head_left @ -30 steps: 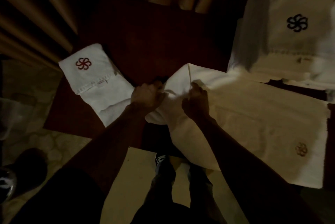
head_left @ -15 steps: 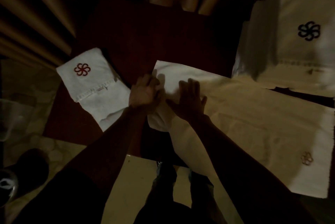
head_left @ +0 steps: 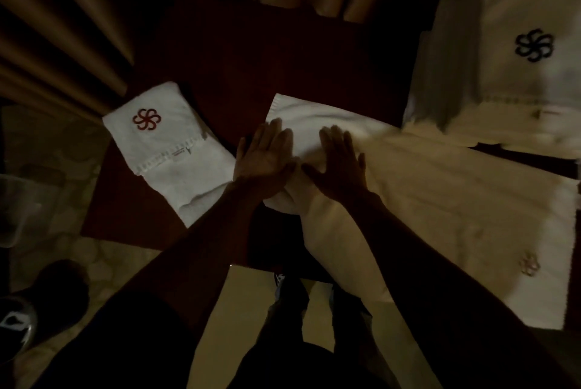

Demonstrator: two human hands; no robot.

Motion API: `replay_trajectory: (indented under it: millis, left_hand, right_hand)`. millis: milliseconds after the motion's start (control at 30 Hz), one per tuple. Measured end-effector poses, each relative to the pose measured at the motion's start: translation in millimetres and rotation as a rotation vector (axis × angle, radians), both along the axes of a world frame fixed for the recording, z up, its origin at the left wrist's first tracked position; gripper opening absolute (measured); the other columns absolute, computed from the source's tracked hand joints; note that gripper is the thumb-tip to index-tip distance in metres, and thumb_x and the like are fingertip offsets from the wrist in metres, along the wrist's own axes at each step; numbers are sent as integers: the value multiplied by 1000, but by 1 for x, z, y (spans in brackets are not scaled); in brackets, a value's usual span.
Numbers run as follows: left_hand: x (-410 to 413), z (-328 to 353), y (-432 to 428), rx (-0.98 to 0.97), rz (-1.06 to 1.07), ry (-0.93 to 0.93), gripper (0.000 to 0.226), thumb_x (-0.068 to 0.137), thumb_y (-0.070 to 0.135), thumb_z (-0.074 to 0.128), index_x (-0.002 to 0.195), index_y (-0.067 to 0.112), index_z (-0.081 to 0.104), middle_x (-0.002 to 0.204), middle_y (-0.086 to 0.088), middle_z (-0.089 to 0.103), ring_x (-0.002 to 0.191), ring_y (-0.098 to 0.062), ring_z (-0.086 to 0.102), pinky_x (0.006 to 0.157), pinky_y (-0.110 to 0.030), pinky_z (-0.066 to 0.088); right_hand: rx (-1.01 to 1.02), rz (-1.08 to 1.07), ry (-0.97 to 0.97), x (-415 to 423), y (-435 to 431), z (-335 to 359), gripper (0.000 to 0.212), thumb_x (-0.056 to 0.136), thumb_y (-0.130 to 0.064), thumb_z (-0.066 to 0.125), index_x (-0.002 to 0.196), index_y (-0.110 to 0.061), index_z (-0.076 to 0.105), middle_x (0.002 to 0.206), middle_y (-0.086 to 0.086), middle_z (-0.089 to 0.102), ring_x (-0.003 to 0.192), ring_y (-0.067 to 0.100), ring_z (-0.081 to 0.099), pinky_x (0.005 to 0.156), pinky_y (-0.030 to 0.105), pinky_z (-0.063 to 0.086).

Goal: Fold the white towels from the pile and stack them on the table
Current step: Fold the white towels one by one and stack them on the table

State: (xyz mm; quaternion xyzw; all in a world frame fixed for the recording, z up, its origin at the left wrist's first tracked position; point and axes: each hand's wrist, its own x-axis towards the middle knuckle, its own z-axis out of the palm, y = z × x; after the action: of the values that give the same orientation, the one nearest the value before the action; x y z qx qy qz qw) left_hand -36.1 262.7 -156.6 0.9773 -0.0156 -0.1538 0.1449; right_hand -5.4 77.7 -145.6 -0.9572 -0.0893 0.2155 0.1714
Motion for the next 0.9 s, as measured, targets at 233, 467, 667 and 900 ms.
replay_trajectory:
  millis: [233, 467, 667, 900]
  left_hand:
    - [-39, 23, -9, -168, 41, -257, 45, 91, 47, 42, 109, 9, 61, 109, -13, 60, 90, -33, 62, 69, -34, 47]
    - [-99, 23, -15, 15, 276, -210, 28, 89, 37, 64, 86, 9, 65, 75, -12, 66, 67, -32, 65, 58, -32, 47]
    - [-117, -5, -21, -215, 370, -139, 44, 88, 51, 52, 99, 11, 66, 95, -17, 66, 89, -35, 63, 80, -36, 50]
    - [-112, 17, -50, -604, 659, -119, 28, 97, 36, 52, 107, 11, 58, 102, -4, 62, 95, -21, 59, 83, -30, 45]
  right_hand:
    - [16, -17, -93, -45, -17, 17, 71, 96, -49, 55, 155, -22, 28, 166, 1, 17, 154, 26, 5, 119, 60, 21]
    - [32, -67, -100, -104, -47, 13, 64, 94, -42, 59, 150, -19, 38, 160, 4, 31, 150, 29, 20, 111, 61, 33]
    - [-37, -99, -22, -135, -63, 10, 65, 95, -45, 57, 149, -23, 31, 161, 3, 21, 151, 26, 10, 109, 66, 30]
    - [25, -30, 55, -146, -83, 2, 69, 95, -47, 52, 153, -19, 29, 162, 8, 19, 151, 25, 7, 105, 68, 34]
